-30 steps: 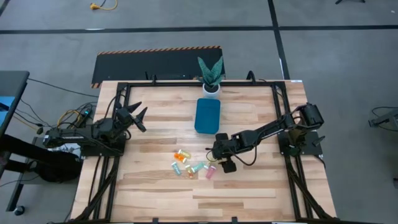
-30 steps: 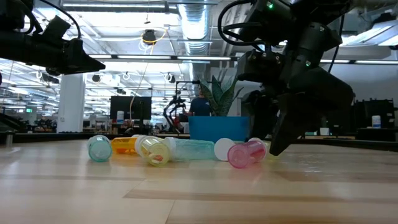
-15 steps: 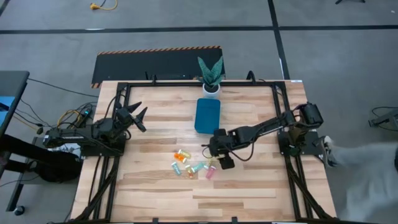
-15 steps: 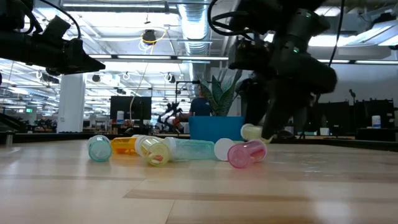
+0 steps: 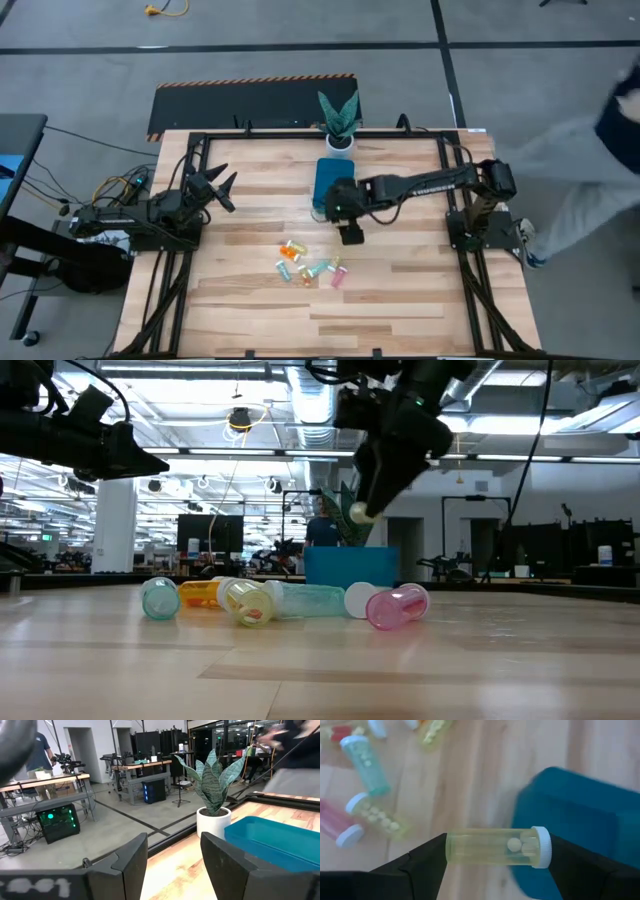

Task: Pick and place pill bottles into a basket
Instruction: Put the yellow pill bottle into the bin

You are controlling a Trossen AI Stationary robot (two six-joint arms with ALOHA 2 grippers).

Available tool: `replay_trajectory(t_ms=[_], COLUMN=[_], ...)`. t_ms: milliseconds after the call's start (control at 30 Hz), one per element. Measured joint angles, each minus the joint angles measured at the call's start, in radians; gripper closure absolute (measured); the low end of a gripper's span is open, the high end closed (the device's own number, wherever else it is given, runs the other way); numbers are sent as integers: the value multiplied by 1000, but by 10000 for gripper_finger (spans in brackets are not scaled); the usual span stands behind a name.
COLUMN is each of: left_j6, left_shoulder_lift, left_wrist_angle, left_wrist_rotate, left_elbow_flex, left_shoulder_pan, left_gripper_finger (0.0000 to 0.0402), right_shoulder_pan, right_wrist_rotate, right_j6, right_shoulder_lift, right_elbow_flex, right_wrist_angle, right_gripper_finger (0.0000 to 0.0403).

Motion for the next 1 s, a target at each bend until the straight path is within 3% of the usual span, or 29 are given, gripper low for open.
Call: replay_trajectory(t_ms=[567, 1000], left_j6=[0, 0], left_shoulder_lift=[0, 0], left_wrist_angle=[0, 0], left_wrist_rotate=[0, 0], left_elbow_flex=[0, 0], left_shoulder_pan=[0, 0], left_gripper_finger=[226, 226], right_shoulder_pan=[-227, -255], right_wrist_rotate=[-42, -63], right_j6=[-80, -126], right_shoulder_lift=[27, 187], right_elbow_flex=[64, 64], right_wrist_angle=[-52, -56], right_gripper_finger=[97, 97])
